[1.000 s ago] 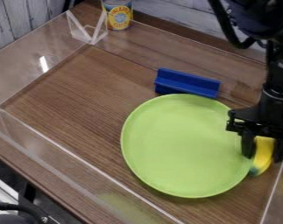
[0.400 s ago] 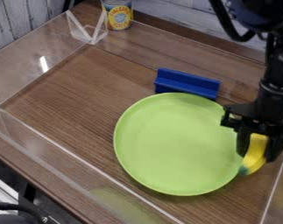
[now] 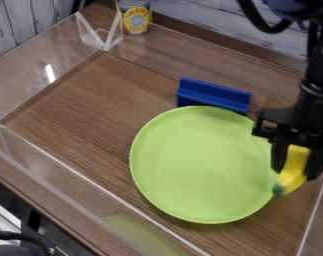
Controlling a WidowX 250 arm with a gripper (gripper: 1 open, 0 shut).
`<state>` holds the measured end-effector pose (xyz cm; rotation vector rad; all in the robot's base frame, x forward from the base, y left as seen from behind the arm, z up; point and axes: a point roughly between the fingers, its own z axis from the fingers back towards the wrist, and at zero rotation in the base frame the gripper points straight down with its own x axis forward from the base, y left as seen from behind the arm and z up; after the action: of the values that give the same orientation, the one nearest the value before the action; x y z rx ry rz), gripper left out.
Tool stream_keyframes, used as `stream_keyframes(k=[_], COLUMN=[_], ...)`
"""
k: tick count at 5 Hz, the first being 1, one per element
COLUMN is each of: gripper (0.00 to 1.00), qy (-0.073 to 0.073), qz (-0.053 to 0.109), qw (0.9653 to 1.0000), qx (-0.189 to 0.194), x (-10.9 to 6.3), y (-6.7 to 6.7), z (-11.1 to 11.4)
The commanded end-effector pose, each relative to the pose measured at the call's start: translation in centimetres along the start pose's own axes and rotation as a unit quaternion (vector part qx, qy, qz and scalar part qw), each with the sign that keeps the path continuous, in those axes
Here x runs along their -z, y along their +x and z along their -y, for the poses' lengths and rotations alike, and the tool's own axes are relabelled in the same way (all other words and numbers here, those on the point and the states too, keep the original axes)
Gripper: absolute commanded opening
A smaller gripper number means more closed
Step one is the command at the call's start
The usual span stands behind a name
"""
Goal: Put the banana in the green plate
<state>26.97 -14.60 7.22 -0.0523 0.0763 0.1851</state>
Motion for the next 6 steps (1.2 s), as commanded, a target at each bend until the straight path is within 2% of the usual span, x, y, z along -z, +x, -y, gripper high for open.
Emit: stream_keyframes(k=[1,3,4,6], gripper=[0.0,0.0,0.0,0.0], qy=[-0.01,-0.006,-0.003,-0.007], qz=[0.027,0.033,0.033,0.031], qw=[0.9995,0.9993,0.9994,0.9994], qx=[0.014,0.015,0.013,0.012], x=[-2.3,-2.7,-2.7,-2.0], y=[-1.1,-2.9,-3.4,-4.2], z=[-0.1,-1.1,-1.6,-2.4])
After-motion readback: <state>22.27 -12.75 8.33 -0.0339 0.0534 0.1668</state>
